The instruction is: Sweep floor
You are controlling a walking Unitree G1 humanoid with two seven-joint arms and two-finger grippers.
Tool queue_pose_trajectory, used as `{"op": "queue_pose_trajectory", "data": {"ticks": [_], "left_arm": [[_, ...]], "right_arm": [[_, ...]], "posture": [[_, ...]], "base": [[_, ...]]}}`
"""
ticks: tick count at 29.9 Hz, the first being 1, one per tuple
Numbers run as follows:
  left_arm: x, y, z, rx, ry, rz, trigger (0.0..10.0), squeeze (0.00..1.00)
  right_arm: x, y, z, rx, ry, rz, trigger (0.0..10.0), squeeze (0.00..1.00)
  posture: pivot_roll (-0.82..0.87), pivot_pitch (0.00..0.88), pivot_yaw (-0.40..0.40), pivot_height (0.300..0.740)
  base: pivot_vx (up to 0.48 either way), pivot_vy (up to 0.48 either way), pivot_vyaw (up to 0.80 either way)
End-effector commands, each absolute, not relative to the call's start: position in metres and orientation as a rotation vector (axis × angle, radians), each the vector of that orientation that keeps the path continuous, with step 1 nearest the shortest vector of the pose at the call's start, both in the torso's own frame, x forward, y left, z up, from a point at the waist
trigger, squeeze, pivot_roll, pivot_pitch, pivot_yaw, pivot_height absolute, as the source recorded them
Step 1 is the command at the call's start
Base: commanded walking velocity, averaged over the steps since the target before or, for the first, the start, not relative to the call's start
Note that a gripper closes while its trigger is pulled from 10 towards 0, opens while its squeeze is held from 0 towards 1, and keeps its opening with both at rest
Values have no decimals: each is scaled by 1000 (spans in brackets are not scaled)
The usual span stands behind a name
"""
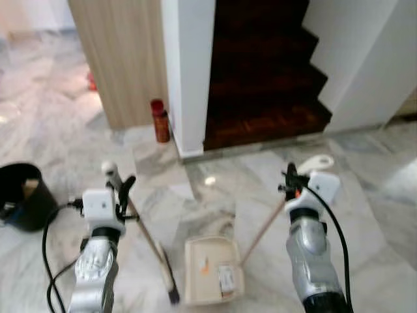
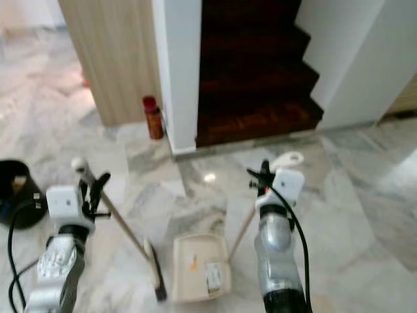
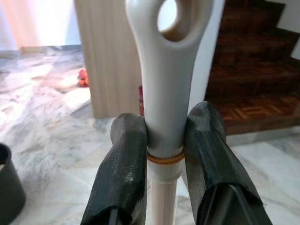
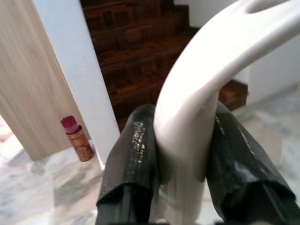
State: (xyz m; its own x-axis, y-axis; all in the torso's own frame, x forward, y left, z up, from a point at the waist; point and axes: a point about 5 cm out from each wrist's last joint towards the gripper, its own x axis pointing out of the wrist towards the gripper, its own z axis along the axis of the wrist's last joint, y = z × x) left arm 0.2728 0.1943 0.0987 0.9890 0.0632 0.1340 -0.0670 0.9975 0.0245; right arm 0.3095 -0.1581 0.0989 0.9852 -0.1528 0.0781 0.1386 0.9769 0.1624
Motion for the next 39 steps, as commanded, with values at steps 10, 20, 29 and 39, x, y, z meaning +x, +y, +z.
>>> {"op": "queue_pose_trajectory", "data": {"ticks": [10, 20, 29, 39], "left_arm": [[275, 190, 111, 42, -185, 48, 10000, 0], [274, 190, 111, 43, -185, 48, 10000, 0], [272, 192, 111, 49, -182, 51, 10000, 0], [272, 191, 111, 48, -184, 48, 10000, 0]], "right_arm": [[311, -157, 113, 156, -154, -115, 10000, 0], [311, -156, 112, 171, -145, -102, 10000, 0], [311, -154, 111, 182, -137, -95, 10000, 0], [311, -154, 110, 174, -134, -95, 10000, 0]], "posture": [[96, 80, -21, 740], [96, 87, -22, 740], [100, 79, -21, 740], [95, 55, -17, 740]], "base": [[0, 300, 134], [0, 302, 0], [0, 303, 0], [0, 301, 0]]}}
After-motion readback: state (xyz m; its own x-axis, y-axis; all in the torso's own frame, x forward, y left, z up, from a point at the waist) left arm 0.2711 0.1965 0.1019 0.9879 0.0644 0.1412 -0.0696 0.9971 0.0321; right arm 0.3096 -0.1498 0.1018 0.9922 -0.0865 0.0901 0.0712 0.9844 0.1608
